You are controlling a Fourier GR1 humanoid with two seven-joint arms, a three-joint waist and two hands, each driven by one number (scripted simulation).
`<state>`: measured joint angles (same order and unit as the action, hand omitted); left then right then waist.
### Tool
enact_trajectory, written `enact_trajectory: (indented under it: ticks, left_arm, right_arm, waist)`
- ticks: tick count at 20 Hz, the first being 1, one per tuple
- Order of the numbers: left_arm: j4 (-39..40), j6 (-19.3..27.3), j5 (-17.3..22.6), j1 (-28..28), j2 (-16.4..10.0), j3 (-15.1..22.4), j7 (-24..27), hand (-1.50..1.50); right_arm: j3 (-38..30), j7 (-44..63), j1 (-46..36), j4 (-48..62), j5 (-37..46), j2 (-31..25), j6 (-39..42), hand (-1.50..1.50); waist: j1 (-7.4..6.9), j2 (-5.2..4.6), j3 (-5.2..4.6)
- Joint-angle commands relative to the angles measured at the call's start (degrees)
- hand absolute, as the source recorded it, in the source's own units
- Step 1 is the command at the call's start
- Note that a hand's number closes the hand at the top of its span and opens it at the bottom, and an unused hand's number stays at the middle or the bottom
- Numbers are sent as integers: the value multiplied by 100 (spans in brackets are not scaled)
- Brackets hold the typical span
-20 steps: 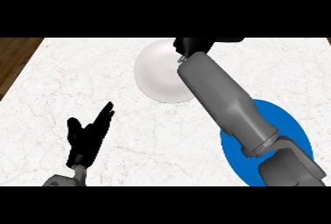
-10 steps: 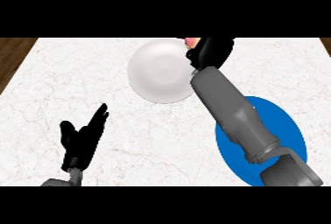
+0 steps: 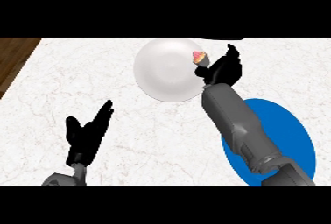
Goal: Pick the cupcake from the plate and place it in the plate
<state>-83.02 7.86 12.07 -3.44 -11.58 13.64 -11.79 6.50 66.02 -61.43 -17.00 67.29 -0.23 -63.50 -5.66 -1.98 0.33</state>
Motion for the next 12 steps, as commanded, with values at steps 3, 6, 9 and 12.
enact_trajectory:
  ticks: [3,6,9,12]
  left_arm:
    - [3,-48,45,-103,-7,-17,-242,0]
    - [64,-91,-14,-33,-40,-4,-102,0]
    - [328,-43,-7,-119,105,-50,1,0]
    - [208,-145,40,166,-46,-118,48,0]
  right_arm:
    - [-54,-515,266,-311,-547,22,-1278,-150]
    - [-24,-553,148,-429,-412,22,-1874,-150]
    - [-1,-597,294,-735,-559,22,-2184,-150]
    - [47,-530,613,-1114,-673,22,-2198,-150]
  waist:
    - [-60,-4,-9]
    - [-32,11,-16]
    - [66,38,-21]
    - [107,97,-23]
